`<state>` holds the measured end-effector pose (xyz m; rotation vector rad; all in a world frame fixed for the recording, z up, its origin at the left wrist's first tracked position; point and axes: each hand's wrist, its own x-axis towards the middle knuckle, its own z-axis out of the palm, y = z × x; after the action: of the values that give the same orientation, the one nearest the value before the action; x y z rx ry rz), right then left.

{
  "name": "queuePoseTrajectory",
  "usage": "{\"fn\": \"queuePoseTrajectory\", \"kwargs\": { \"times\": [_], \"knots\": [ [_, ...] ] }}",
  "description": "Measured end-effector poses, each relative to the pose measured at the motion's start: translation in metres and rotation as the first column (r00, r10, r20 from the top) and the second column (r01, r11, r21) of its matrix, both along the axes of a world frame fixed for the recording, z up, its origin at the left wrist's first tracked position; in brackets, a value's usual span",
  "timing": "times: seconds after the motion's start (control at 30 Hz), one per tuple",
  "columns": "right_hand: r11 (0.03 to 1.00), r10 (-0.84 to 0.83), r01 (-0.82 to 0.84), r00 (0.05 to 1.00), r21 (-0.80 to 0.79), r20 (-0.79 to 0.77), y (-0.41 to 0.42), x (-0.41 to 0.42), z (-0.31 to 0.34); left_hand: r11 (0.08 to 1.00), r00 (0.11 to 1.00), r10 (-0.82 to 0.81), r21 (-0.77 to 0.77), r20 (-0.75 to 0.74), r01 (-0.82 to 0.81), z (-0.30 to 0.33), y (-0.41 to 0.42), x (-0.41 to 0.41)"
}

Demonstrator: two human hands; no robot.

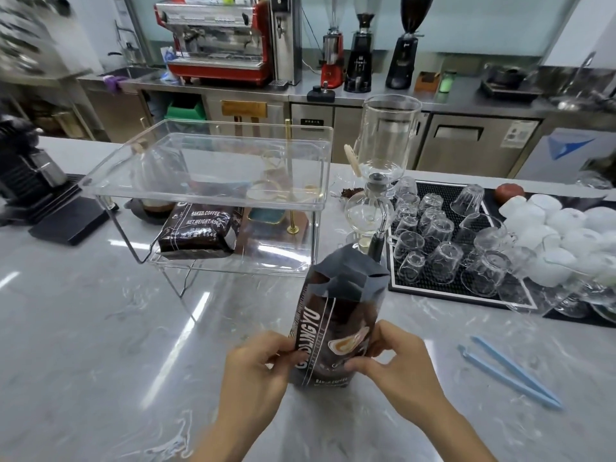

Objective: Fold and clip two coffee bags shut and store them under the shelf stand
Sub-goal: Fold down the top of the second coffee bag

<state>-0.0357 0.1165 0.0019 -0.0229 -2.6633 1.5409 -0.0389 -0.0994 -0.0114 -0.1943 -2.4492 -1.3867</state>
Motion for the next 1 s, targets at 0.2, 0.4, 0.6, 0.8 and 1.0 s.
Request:
{"fn": "queuePoseTrajectory", "kwargs": {
  "times": [0.2,0.4,0.6,0.8,1.0],
  "knots": [
    [0.997,-0.063,0.059,0.993,-0.042,-0.097,0.013,0.021,0.010,0.994,0.994,-0.088,0.054,-0.057,0.091,0.000,0.016,0.002],
    [0.981,-0.168,0.153,0.977,-0.117,-0.135,0.032,0.028,0.015,0.989,0.994,-0.100,0.099,-0.050,0.105,-0.005,0.040,-0.002],
    [0.968,-0.216,0.212,0.976,-0.138,-0.021,0.038,0.030,0.003,0.990,0.990,-0.118,0.092,0.074,0.111,-0.017,0.049,-0.006],
    [0.990,-0.137,0.136,0.991,0.021,0.012,0.038,0.035,-0.005,0.957,0.946,-0.290,0.062,0.142,0.284,-0.013,0.044,-0.014],
    [0.990,-0.142,0.137,0.973,-0.041,-0.183,0.037,0.031,0.003,0.988,0.989,-0.145,0.057,0.027,0.143,-0.009,0.049,-0.018]
  ]
}}
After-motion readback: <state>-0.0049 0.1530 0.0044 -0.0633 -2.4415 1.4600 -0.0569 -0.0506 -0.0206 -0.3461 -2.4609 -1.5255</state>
